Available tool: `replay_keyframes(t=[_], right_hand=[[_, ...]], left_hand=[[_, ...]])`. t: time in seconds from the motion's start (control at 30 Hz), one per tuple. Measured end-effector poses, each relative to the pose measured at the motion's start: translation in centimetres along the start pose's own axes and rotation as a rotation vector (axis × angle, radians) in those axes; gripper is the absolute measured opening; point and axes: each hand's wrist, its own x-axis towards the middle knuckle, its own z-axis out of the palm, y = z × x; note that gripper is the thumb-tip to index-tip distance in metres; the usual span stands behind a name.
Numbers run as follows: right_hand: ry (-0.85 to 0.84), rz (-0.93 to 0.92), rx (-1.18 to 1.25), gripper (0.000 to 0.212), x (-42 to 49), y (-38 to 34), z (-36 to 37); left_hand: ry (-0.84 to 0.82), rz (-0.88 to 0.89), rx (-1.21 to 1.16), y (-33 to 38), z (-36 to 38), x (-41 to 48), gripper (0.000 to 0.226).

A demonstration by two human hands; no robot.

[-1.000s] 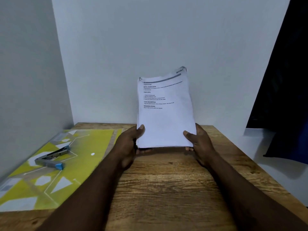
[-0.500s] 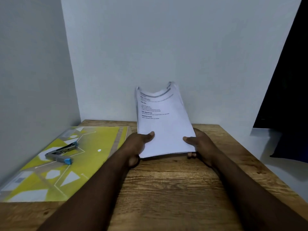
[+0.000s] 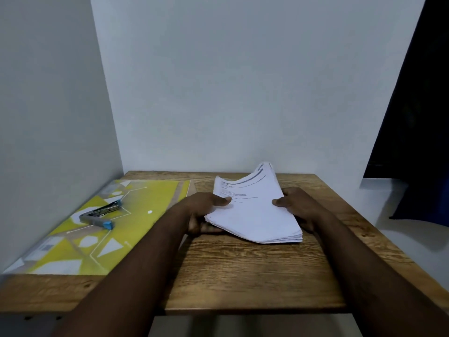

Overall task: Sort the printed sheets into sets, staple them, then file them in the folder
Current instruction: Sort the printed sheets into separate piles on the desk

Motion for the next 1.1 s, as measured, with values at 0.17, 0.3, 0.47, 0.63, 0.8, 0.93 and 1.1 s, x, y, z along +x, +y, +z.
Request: replay_keyframes(t=[0.17,0.3,0.47,0.63,0.8,0.93,1.1], right_hand=[[-0.059,0.022,-0.036,0.019,-2.1,-0.3,0.0],[-0.054,0.027,-0.047,0.02,-3.2,0.3,0.2],[0.141,-0.018,-0.537,0.025,-3.6,0.3,1.5],[0.255,-0.065,-0.783,0.028,-5.2,-0.3,2.8],[0.327,-0.034,-1.158,0.054,-6.6,-1.2,3.1],[0.283,-0.316,-1.151,0.063,-8.1,-3.2,6.9],[-0.06,-0.477,-0.995,0.048,-9.7,-4.3,15.5]], left_hand=[[0.298,0.147,0.133,-1.6,0.3,0.5,0.026],[0.438,0.21,0.501,-2.4,0.0,1.3,0.03],[0.549,0.272,0.835,-2.9,0.2,0.5,0.017],[0.578,0.323,0.995,-3.8,0.7,-1.2,0.027],[0.647,0.399,1.077,-3.8,0.3,-4.3,0.035],[0.793,0.402,1.173,-4.3,-2.0,-7.6,0.029],[0.69,0.021,1.256,-6.4,-6.1,-8.9,0.041]])
